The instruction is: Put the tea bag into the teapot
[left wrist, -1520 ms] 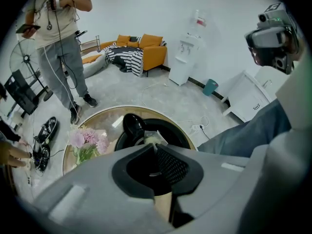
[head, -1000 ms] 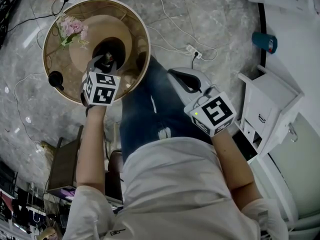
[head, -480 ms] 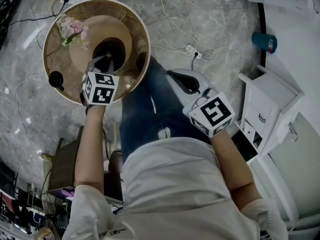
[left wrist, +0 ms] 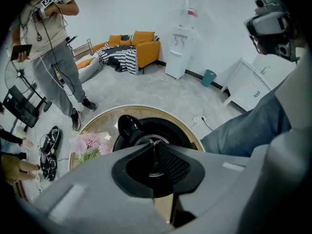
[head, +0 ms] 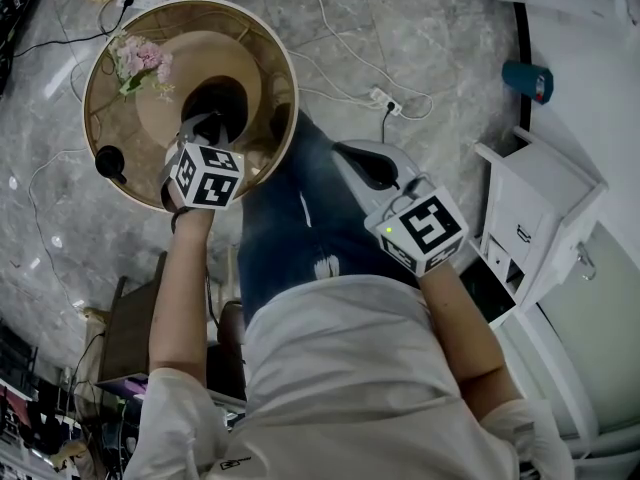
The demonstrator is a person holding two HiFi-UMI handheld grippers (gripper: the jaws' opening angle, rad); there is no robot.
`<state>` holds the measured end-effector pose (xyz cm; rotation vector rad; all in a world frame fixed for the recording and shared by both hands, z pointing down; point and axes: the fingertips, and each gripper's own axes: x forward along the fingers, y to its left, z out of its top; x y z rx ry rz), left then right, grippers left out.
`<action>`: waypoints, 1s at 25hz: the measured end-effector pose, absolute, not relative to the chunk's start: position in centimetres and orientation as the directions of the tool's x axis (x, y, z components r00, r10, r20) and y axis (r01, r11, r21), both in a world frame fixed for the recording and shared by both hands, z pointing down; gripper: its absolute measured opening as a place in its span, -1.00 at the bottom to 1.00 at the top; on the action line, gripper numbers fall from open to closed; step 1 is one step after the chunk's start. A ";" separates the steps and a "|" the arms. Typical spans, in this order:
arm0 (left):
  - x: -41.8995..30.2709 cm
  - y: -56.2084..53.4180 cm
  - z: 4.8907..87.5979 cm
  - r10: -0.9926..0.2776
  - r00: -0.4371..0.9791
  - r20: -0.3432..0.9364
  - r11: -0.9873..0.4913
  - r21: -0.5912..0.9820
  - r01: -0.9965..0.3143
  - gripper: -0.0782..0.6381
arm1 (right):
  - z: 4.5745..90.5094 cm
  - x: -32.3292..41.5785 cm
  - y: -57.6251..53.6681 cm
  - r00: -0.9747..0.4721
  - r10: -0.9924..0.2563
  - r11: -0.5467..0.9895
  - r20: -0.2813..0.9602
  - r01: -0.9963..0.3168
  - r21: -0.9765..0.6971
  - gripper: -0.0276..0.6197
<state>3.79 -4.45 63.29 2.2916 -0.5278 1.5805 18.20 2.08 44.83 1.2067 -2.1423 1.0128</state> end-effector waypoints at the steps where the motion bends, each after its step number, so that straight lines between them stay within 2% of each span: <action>1: 3.8 -4.4 63.4 -0.123 0.317 0.940 -0.889 0.038 -0.457 -0.68 | 44.9 18.2 2.1 -0.497 -0.510 0.337 0.702 -0.867 -0.368 -0.90; 11: 3.8 -5.4 62.6 -0.127 0.312 0.941 -0.871 0.045 -0.489 -0.61 | 44.8 18.4 2.1 -0.503 -0.508 0.330 0.699 -0.863 -0.382 -0.90; 25: 4.6 -5.4 63.4 -0.107 0.292 0.950 -0.887 0.041 -0.459 -0.76 | 45.0 19.0 2.0 -0.511 -0.503 0.325 0.697 -0.859 -0.394 -0.90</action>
